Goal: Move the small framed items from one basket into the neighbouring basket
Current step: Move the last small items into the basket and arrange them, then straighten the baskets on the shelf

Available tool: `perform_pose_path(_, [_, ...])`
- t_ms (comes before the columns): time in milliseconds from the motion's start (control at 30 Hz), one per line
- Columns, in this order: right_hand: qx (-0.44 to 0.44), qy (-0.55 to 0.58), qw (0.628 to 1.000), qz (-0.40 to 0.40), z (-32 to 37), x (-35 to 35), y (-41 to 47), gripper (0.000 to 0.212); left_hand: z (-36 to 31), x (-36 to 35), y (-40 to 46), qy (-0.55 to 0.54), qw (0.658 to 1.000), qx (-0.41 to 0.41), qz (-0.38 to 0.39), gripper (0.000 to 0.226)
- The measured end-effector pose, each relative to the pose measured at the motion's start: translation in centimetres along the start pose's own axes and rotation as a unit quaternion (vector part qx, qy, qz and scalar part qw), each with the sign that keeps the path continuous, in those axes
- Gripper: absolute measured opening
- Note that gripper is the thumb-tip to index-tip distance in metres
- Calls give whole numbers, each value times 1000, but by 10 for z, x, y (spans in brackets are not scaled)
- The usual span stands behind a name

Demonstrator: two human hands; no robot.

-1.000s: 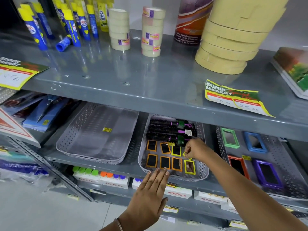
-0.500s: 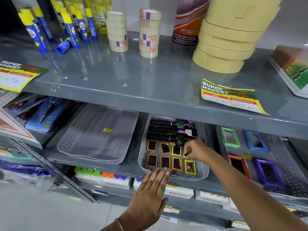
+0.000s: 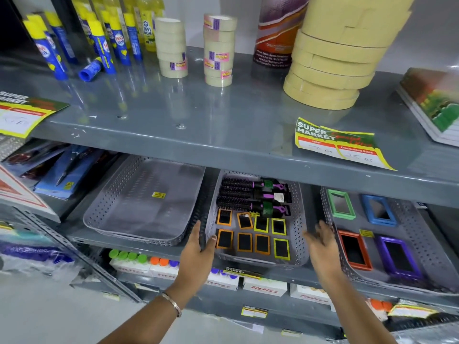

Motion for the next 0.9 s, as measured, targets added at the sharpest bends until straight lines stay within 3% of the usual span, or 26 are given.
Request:
perform_pose_path(100, [-28, 8, 999, 38, -15, -1, -8, 61, -5, -3, 10, -19, 999, 35, 21, 48])
perform_pose_path(200, [-3, -34, 998, 55, -19, -4, -15, 55, -5, -5, 18, -4, 999, 37, 23, 50])
perform_pose_path(467, [-11, -36, 999, 26, -8, -5, -10, 55, -6, -15, 36, 14, 999, 22, 19, 53])
perform_pose_path(667, [2, -25, 998, 54, 2, -5, -16, 49, -7, -16, 36, 41, 999, -5, 12, 56])
perform_pose_path(733, [5, -15, 997, 82, 7, 2, -19, 49, -17, -20, 25, 79, 994, -77, -14, 64])
perform_pose_path(800, [24, -15, 996, 82, 14, 23, -21, 55, -36, -32, 7, 75, 965, -251, -27, 70])
perform_pose_path(867, [76, -10, 997, 9, 20, 68, -20, 47, -59, -59, -13, 38, 921, -386, 24, 67])
perform_pose_path(900, [103, -12, 993, -46, 23, 96, -19, 42, -68, -77, -23, 28, 906, -417, 67, 64])
Point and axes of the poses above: each hand's wrist, its own y-axis towards the middle knuckle, its own x-axis out of the back of the hand, z = x × y, the point moved 2 cm from there along y, towards the middle knuckle, and after that the axes turned 1 degree about -z, right-handed, at the moved point
